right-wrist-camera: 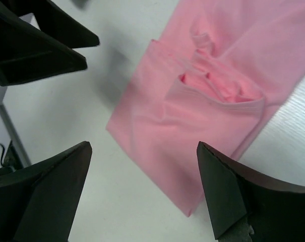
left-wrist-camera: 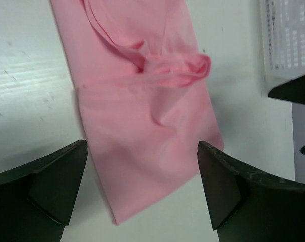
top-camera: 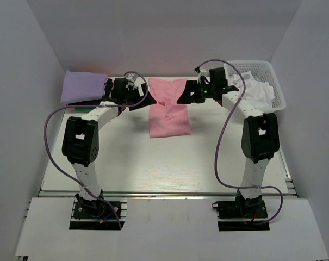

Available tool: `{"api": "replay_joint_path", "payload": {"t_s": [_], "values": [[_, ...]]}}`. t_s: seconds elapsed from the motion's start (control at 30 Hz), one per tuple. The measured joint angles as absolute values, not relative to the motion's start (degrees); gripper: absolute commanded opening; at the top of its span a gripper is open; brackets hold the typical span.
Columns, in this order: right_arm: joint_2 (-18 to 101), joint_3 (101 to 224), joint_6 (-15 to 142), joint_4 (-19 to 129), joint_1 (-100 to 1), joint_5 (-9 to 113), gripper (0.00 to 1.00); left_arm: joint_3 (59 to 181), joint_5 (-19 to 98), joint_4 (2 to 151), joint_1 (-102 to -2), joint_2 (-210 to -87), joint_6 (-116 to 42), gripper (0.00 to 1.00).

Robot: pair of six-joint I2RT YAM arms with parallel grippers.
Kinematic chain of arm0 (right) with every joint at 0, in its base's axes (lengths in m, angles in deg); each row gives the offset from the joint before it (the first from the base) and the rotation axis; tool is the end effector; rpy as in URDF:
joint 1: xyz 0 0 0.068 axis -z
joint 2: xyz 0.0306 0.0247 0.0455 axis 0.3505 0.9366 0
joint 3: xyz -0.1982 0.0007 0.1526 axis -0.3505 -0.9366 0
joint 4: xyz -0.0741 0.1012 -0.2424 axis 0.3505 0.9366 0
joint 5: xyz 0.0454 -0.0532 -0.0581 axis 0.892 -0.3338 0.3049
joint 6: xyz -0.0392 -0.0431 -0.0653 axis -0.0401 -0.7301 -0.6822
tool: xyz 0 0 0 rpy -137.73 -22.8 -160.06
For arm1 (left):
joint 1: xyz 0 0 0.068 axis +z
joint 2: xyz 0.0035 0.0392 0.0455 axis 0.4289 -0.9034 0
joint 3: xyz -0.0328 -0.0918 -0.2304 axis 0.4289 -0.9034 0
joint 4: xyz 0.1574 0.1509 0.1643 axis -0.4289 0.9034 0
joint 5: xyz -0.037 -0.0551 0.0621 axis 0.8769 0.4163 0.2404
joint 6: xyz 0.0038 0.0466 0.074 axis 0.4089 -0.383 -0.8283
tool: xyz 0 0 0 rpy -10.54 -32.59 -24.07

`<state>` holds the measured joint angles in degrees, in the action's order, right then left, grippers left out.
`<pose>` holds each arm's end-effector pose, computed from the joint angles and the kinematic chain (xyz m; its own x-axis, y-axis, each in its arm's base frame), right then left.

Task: Fold and stack the t-shirts
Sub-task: Fold the folded rectangular tshirt in 1/3 of the way

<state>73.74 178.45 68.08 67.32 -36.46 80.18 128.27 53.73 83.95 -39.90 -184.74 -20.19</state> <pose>0.4565 0.1777 0.2167 -0.6746 -0.0258 -0.7377 -0.5628 0.6647 0.4914 0.4536 -0.1478 0.1689 -0.7575 -0.2591 -0.5992 0.1892 0.7914 -0.5813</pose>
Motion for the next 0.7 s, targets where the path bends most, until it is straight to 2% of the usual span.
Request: {"api": "replay_joint_path", "payload": {"t_s": [0.2,0.43,0.7], "values": [[75.9,177.3,68.0,66.2,-38.5,86.3,0.90,118.8,58.6,82.4,-41.4,-179.7,-20.9,1.00],[87.5,184.3,69.4,65.6,-44.4,91.3,0.90,106.0,56.5,86.0,-41.7,-170.5,-23.1,1.00],[98.1,190.1,81.2,54.3,-44.2,87.4,0.90,96.0,51.7,90.9,-41.6,-157.2,-24.2,1.00]]}}
